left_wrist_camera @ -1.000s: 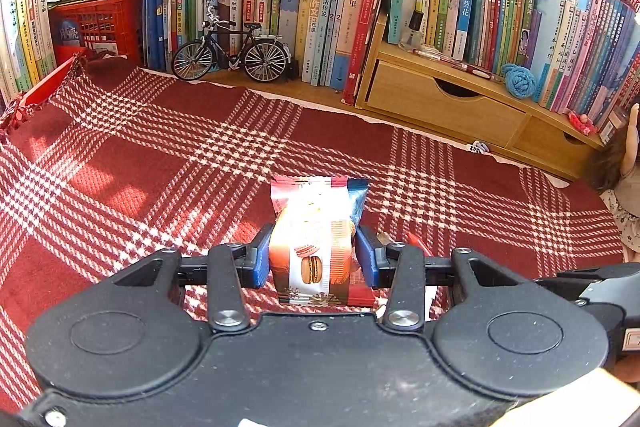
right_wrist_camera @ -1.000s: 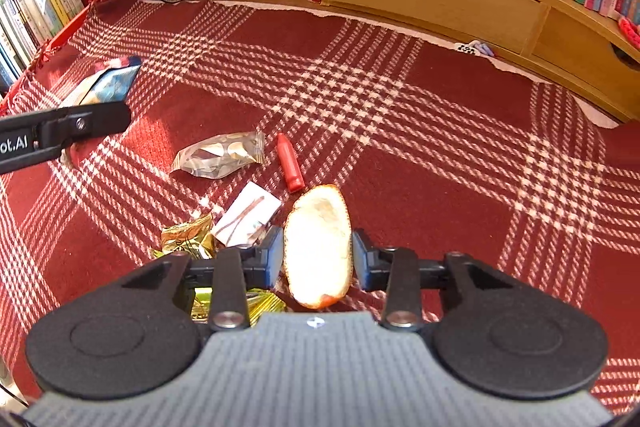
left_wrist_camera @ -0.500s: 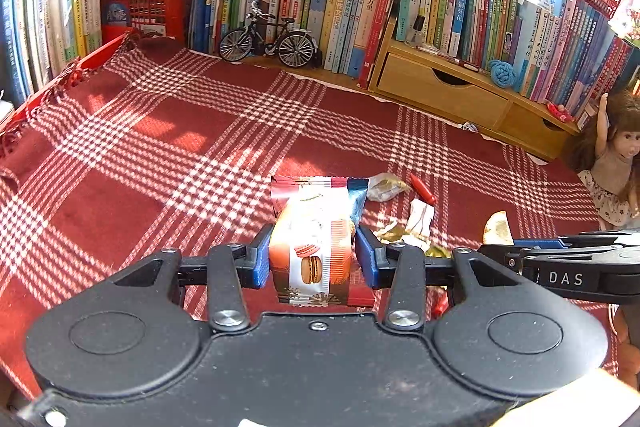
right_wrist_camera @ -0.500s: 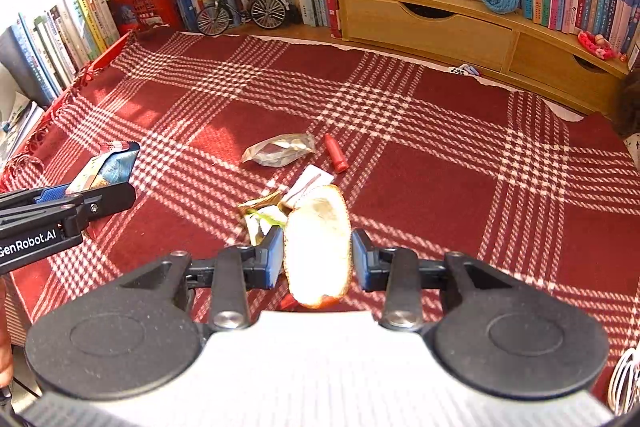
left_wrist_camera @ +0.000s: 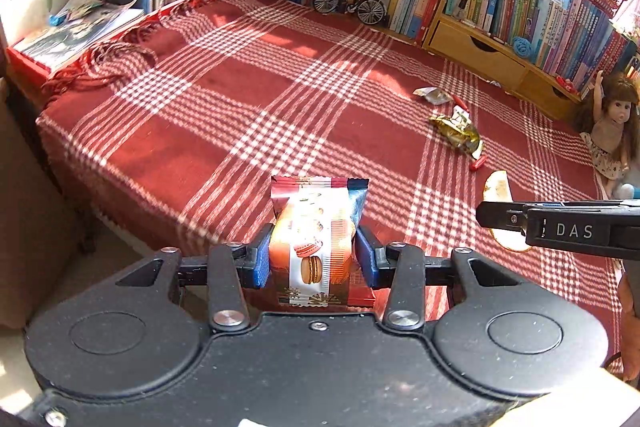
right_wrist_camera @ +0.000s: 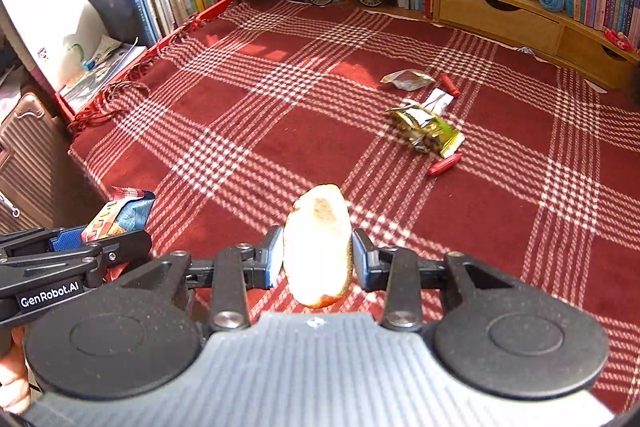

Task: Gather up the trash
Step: 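Carry the macaron packet and bread slice over the trash bin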

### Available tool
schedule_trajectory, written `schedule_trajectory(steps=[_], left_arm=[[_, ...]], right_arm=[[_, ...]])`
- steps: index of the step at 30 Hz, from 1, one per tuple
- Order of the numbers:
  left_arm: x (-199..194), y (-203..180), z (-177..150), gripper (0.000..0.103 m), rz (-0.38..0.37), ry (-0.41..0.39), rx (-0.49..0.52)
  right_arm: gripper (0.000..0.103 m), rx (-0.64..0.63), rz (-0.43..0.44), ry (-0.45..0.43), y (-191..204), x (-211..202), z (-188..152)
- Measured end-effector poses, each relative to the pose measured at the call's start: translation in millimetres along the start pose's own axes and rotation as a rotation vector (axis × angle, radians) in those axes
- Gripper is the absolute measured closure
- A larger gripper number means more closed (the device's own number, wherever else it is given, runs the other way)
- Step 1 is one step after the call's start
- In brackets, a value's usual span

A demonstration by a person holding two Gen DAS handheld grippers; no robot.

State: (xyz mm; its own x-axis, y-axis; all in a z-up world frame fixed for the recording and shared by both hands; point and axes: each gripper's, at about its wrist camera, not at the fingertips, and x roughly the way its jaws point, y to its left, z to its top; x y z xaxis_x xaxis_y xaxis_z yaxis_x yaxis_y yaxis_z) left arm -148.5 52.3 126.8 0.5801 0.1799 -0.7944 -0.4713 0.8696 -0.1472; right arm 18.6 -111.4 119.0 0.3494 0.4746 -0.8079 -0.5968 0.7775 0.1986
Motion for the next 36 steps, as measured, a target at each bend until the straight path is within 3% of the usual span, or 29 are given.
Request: schedule_trajectory(steps=[11, 24, 36], left_arm=[[-33, 72, -110, 0.063, 0.105, 0.124, -0.132], [26, 104, -224, 0.062, 0.161, 0.317, -0.272], [81, 118, -280, 0.062, 0.2, 0.391, -0.386]], right_arm=[[0.061, -0.082, 0.094, 0.079, 79, 9, -92], [0.061, -0.179, 0.118, 0.231, 114, 79, -192], [0.06, -0.243, 0.118, 0.318, 120, 140, -238]])
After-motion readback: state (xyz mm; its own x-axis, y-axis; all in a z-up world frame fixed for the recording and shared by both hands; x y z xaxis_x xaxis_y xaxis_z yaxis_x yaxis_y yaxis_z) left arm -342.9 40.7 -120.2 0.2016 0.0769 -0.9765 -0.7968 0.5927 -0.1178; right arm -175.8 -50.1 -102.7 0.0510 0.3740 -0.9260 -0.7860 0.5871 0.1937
